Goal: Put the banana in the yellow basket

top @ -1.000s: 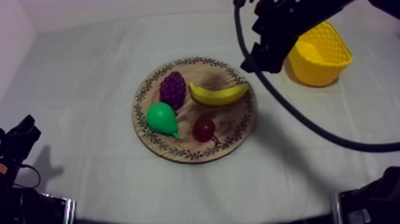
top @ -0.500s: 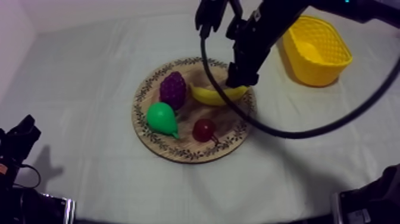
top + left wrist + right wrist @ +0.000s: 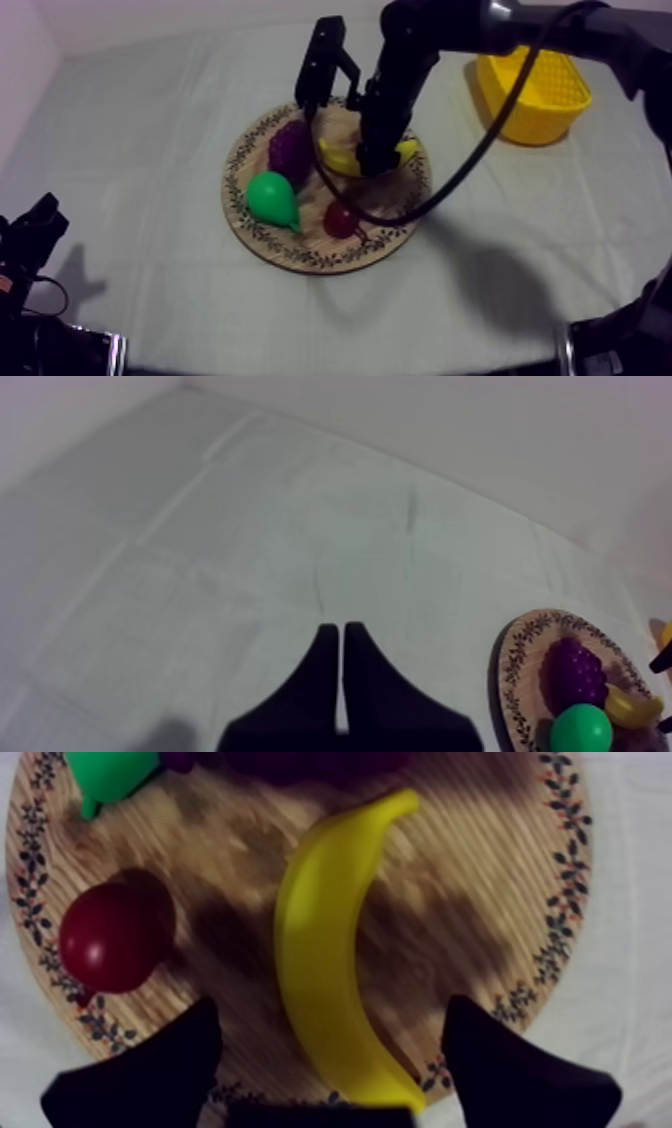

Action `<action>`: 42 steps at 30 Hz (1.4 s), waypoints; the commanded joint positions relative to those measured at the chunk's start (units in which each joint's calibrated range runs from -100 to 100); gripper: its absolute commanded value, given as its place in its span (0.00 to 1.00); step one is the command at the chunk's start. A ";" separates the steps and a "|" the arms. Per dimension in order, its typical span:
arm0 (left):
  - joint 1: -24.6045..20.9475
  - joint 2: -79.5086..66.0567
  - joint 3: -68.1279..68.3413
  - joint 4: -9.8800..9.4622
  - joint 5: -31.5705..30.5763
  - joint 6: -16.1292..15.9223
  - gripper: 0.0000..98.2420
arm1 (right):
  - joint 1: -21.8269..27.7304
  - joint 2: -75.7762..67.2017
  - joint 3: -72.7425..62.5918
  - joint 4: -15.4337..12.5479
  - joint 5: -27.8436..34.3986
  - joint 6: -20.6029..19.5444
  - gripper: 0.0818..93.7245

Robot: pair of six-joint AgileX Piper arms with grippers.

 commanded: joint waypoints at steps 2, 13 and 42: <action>0.02 -0.05 -0.01 0.03 0.00 -0.01 0.00 | -0.02 3.45 -1.23 0.07 0.65 0.02 0.66; 0.02 -0.05 -0.01 0.03 0.00 0.00 0.00 | 0.03 8.65 -5.07 0.13 0.65 0.23 0.52; 0.02 -0.05 -0.01 0.03 0.00 0.00 0.00 | 6.12 -11.16 -5.90 5.22 0.16 -7.09 0.07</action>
